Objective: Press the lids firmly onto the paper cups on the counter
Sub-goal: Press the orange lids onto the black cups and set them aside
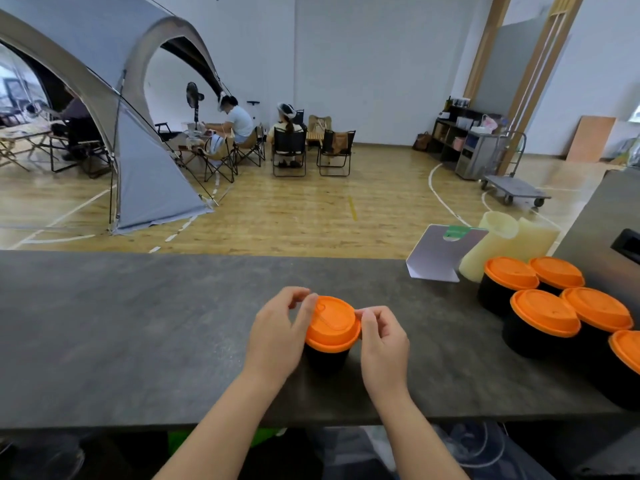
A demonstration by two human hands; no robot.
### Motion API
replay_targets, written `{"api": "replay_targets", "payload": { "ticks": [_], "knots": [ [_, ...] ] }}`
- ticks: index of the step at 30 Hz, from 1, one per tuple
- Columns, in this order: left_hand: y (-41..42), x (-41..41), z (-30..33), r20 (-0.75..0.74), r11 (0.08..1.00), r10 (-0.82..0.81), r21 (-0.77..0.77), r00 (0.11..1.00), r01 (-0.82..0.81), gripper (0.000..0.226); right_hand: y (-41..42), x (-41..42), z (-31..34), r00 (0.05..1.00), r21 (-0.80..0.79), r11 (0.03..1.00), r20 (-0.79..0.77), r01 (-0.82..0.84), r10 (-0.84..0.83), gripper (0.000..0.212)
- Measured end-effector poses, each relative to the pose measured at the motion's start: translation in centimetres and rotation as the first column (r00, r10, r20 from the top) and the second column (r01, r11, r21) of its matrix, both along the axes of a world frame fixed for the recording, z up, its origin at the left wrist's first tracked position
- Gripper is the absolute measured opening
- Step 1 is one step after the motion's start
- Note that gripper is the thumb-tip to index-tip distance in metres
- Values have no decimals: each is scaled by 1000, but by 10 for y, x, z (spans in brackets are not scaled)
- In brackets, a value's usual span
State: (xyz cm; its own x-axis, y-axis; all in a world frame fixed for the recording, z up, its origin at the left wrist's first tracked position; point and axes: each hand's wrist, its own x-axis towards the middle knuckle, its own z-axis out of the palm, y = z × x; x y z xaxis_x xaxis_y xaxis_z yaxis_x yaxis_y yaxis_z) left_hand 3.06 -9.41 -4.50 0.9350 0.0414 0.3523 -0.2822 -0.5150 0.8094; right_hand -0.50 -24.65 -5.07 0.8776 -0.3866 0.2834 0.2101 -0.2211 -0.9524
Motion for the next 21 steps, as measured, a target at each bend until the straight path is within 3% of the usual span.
{"api": "replay_targets", "payload": {
  "ticks": [2, 4, 9, 12, 16, 21],
  "knots": [
    [2, 3, 5, 41, 995, 98, -12, 994, -98, 22, 3, 0, 0, 1000, -26, 1000, -9, -12, 12, 14],
    [-3, 1, 6, 44, 990, 141, -28, 989, -140, 28, 8, 0, -4, 995, -46, 996, -68, -77, 73, 6],
    [-26, -19, -1, -45, 973, 69, -216, 997, -77, 35, 24, -2, -6, 969, -46, 972, -98, -232, 226, 31],
    [-29, -27, -14, -2, 953, 25, -302, 1000, -25, 41, 32, 0, -12, 983, -46, 983, -57, -180, 177, 30],
    [-27, -23, -27, 35, 901, -26, -432, 999, 38, 41, 36, 2, -20, 991, -40, 991, 19, -130, 131, 54],
    [-27, -20, -31, 54, 893, -37, -447, 998, 58, 39, 33, 3, -21, 987, -23, 988, 44, -155, 156, 49]
  ]
}}
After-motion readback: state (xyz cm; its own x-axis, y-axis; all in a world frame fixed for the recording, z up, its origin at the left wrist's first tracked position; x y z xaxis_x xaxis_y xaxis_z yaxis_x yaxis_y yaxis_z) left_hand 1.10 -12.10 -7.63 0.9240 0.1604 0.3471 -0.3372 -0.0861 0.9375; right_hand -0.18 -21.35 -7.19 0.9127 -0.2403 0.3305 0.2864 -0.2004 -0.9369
